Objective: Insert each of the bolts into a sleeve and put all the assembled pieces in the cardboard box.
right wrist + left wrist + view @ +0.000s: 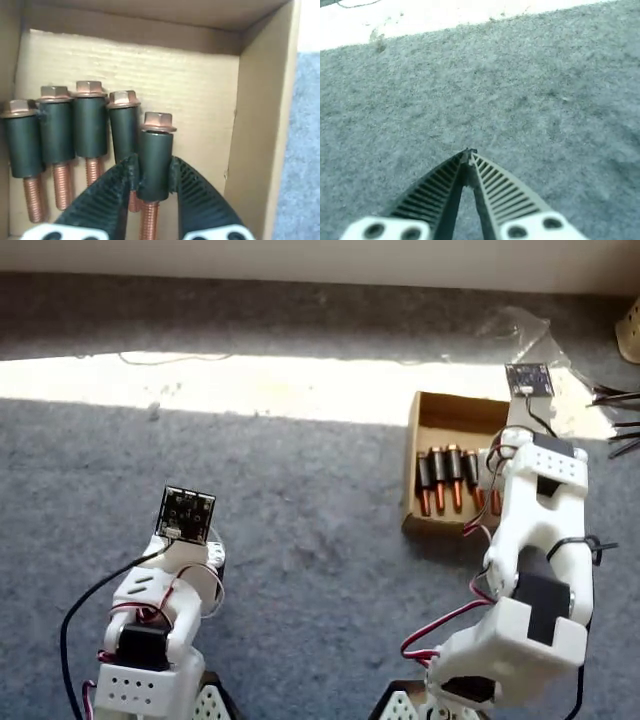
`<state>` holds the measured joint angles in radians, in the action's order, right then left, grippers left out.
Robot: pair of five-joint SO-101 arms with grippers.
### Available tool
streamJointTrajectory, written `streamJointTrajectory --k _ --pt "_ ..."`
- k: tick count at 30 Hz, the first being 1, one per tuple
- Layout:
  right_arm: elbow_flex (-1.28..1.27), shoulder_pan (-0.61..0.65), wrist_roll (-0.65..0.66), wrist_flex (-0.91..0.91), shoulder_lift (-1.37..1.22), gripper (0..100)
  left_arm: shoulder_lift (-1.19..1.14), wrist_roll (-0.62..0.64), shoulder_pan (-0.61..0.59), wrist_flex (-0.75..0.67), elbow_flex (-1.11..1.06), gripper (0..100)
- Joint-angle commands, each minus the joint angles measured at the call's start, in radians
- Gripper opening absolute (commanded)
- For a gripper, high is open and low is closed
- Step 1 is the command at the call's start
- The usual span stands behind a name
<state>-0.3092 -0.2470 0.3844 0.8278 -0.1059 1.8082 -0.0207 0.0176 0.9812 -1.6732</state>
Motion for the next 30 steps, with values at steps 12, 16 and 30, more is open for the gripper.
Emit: streamJointTrajectory --k 12,16,30 --pt "0.147 -0.01 0.009 -0.036 -0.088 1.0 0.01 0.008 -0.007 0.003 -0.022 1" --pt "0.147 -0.008 0.009 -0.036 -0.101 2.3 0.01 0.008 -0.007 0.003 -0.022 1" --pt "0.147 -0.004 0.005 0.01 -0.067 19.3 0.01 0.008 -0.007 0.003 -0.022 1"
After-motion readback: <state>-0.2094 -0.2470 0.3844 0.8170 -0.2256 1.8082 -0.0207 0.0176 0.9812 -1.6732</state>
